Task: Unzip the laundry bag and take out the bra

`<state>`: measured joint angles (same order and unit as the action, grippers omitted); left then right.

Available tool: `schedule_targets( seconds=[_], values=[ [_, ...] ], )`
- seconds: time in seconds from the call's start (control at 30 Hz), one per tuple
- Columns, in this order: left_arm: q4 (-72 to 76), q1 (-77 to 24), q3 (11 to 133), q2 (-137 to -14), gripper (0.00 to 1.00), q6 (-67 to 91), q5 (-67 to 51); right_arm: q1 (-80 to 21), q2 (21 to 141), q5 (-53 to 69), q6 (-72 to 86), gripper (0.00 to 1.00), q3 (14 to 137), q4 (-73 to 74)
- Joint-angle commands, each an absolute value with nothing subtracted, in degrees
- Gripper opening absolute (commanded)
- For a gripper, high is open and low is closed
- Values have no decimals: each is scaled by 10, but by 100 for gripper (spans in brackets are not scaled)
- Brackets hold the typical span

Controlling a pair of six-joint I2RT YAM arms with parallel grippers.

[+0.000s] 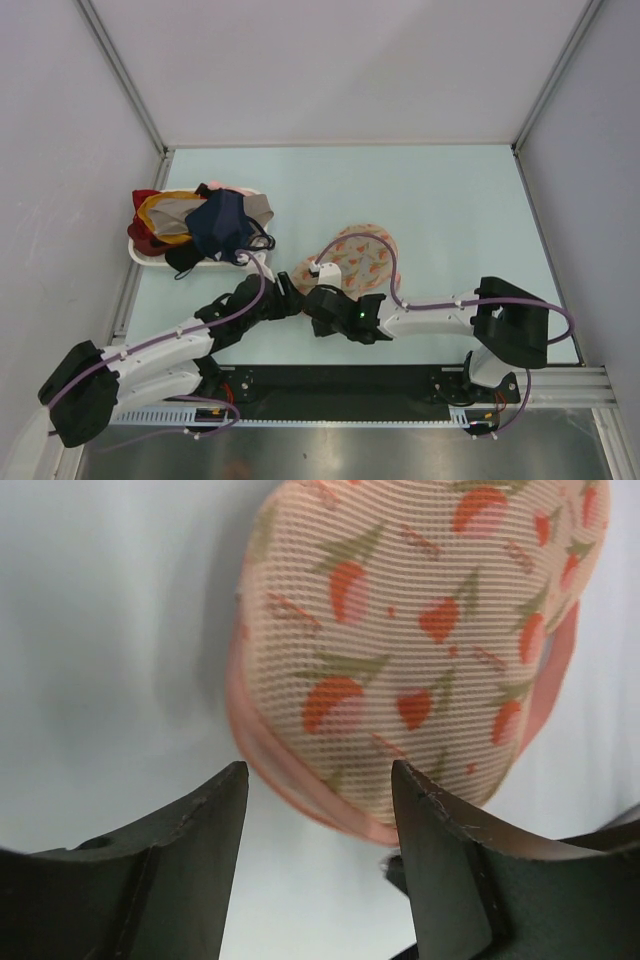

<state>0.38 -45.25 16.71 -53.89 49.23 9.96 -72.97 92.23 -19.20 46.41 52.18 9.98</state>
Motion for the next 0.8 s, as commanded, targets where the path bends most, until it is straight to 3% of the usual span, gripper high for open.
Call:
schedule_targets(
  seconds=[0.0, 0.3, 0.6, 0.77],
  values=[
    [47, -468, 168, -546, 64, 525, 79, -735, 939, -181, 449, 0, 556, 67],
    [68, -481, 166, -577, 52, 540, 73, -734, 939, -179, 448, 0, 559, 61],
    [46, -487, 148, -544, 54, 550, 74, -733, 940, -187, 447, 0, 561, 62],
    [48, -488, 138, -546, 30, 559, 78, -732, 942, -187, 445, 0, 565, 62]
  ],
)
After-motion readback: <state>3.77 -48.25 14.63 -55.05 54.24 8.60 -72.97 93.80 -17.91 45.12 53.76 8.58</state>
